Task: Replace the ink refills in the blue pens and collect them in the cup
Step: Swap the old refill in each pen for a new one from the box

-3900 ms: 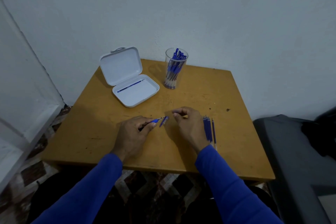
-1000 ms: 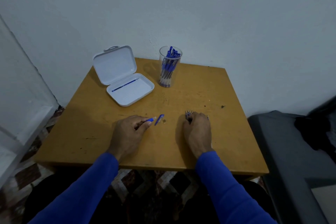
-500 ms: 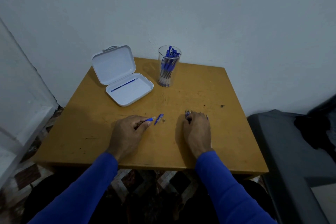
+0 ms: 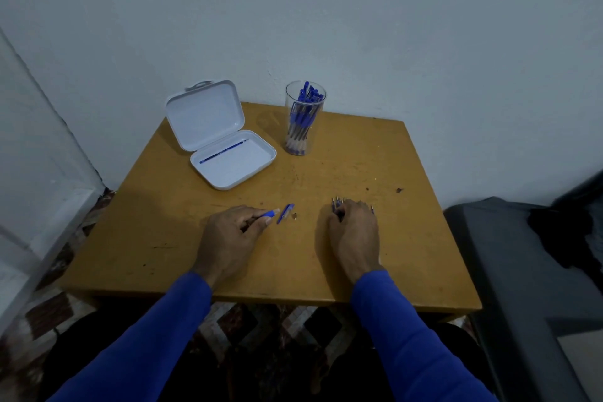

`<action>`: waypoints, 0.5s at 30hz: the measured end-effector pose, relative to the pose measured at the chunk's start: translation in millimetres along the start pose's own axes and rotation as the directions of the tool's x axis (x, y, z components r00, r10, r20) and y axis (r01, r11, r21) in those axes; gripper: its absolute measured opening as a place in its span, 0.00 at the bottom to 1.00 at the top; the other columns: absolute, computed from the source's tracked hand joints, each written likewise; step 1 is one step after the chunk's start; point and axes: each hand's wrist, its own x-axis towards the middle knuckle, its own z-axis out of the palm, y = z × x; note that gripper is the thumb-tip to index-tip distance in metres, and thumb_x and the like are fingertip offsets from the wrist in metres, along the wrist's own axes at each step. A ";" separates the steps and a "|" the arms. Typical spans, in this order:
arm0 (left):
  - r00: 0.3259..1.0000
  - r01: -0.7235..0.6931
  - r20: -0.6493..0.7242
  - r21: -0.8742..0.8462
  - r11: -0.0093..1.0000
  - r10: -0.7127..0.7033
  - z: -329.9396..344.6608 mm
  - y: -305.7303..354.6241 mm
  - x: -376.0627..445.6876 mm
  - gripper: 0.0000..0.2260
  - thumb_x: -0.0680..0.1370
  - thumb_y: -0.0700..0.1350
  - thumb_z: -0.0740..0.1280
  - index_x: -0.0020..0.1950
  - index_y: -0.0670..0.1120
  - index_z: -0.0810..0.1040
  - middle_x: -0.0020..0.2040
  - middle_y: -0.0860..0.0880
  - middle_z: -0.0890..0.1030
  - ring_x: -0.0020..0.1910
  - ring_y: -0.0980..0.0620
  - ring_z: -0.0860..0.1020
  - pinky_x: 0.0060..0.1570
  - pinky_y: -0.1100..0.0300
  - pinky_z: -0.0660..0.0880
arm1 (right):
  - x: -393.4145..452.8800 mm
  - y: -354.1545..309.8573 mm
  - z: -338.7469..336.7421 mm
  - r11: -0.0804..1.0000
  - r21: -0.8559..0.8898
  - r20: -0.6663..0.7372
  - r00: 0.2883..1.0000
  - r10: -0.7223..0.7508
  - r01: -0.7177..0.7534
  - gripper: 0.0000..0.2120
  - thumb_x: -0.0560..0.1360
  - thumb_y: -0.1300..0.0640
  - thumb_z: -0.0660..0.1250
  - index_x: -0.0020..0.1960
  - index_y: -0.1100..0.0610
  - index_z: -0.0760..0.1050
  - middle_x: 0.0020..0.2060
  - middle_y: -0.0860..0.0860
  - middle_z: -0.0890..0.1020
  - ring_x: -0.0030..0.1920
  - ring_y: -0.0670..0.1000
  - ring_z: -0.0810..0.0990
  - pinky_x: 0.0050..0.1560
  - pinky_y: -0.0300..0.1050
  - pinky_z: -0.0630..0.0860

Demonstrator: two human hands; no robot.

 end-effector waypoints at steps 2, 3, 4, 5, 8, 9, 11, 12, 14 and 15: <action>1.000 -0.003 -0.001 -0.006 1.000 0.003 -0.2 0.3 -0.5 0.08 0.77 0.48 0.72 0.56 0.54 0.84 0.42 0.62 0.83 0.41 0.61 0.80 0.37 0.71 0.74 | -0.2 -1.0 -0.8 1.000 0.005 0.007 1.000 0.007 -0.007 0.09 0.83 0.52 0.64 0.60 0.54 0.78 0.53 0.48 0.75 0.50 0.45 0.73 0.53 0.40 0.75; 1.000 0.000 0.002 -0.008 1.000 0.000 -0.5 0.1 -0.5 0.08 0.78 0.48 0.72 0.56 0.54 0.84 0.42 0.62 0.83 0.41 0.61 0.80 0.37 0.71 0.74 | -0.6 -1.8 -1.8 1.000 0.004 0.011 1.000 0.007 -0.007 0.10 0.83 0.52 0.64 0.60 0.54 0.78 0.54 0.48 0.76 0.51 0.45 0.73 0.54 0.40 0.75; 1.000 0.006 0.006 -0.007 1.000 -0.006 -0.6 -0.4 -0.3 0.08 0.78 0.49 0.72 0.56 0.53 0.85 0.43 0.61 0.83 0.42 0.62 0.80 0.38 0.71 0.74 | -0.9 -2.8 -2.6 1.000 0.005 0.017 1.000 0.005 -0.005 0.10 0.83 0.52 0.64 0.60 0.55 0.78 0.55 0.49 0.76 0.51 0.45 0.74 0.53 0.40 0.74; 1.000 0.017 0.007 -0.006 1.000 -0.017 -0.3 -1.0 0.4 0.08 0.78 0.49 0.72 0.56 0.52 0.85 0.43 0.61 0.84 0.43 0.62 0.80 0.38 0.72 0.74 | -1.3 -3.6 -3.6 1.000 0.005 0.021 1.000 -0.006 0.006 0.09 0.83 0.53 0.63 0.60 0.55 0.77 0.54 0.49 0.76 0.50 0.46 0.74 0.52 0.40 0.74; 0.998 0.062 -0.017 -0.024 0.998 -0.062 -0.9 -2.0 4.5 0.08 0.77 0.48 0.73 0.55 0.49 0.86 0.43 0.60 0.84 0.42 0.62 0.81 0.39 0.71 0.75 | -0.9 -13.9 -5.9 0.998 -0.034 0.028 0.998 -0.058 0.059 0.09 0.83 0.52 0.63 0.59 0.55 0.77 0.52 0.47 0.75 0.48 0.45 0.73 0.47 0.38 0.70; 0.997 0.068 -0.026 -0.036 0.997 -0.069 -1.0 -1.7 5.8 0.07 0.77 0.47 0.73 0.54 0.49 0.87 0.42 0.59 0.84 0.42 0.61 0.81 0.40 0.68 0.76 | -0.5 -19.2 -5.4 0.996 -0.049 0.033 0.996 -0.079 0.081 0.08 0.83 0.52 0.64 0.58 0.54 0.77 0.51 0.47 0.75 0.47 0.45 0.73 0.46 0.37 0.69; 0.997 0.065 -0.047 -0.046 0.997 -0.067 -4.9 -0.6 9.2 0.07 0.77 0.46 0.73 0.54 0.49 0.86 0.42 0.59 0.84 0.41 0.59 0.82 0.41 0.62 0.80 | 1.9 -35.2 -2.4 0.989 -0.052 0.044 0.990 -0.136 0.139 0.08 0.83 0.51 0.64 0.57 0.53 0.78 0.50 0.46 0.74 0.46 0.45 0.73 0.45 0.38 0.70; 0.996 0.059 -0.061 -0.046 0.997 -0.061 -8.6 -1.3 10.9 0.07 0.77 0.46 0.73 0.54 0.48 0.86 0.43 0.59 0.84 0.42 0.59 0.82 0.42 0.60 0.81 | 3.4 -44.9 0.2 0.983 -0.055 0.046 0.984 -0.174 0.176 0.08 0.83 0.51 0.64 0.57 0.53 0.78 0.49 0.46 0.73 0.46 0.45 0.73 0.45 0.39 0.73; 0.994 0.040 -0.099 -0.044 0.998 -0.044 -19.2 -5.5 14.8 0.07 0.78 0.45 0.73 0.55 0.47 0.86 0.43 0.57 0.84 0.42 0.58 0.83 0.42 0.60 0.81 | 7.6 -66.1 4.6 0.963 -0.063 0.057 0.964 -0.259 0.262 0.07 0.82 0.51 0.64 0.56 0.53 0.78 0.48 0.47 0.74 0.47 0.47 0.75 0.46 0.44 0.77; 0.993 0.023 -0.119 -0.034 0.999 -0.027 -25.8 -8.4 16.7 0.08 0.78 0.45 0.73 0.55 0.47 0.86 0.43 0.57 0.84 0.41 0.58 0.82 0.41 0.61 0.80 | 10.7 -76.8 7.8 0.948 -0.063 0.071 0.949 -0.308 0.312 0.07 0.82 0.52 0.64 0.55 0.54 0.78 0.48 0.49 0.76 0.47 0.49 0.75 0.46 0.45 0.77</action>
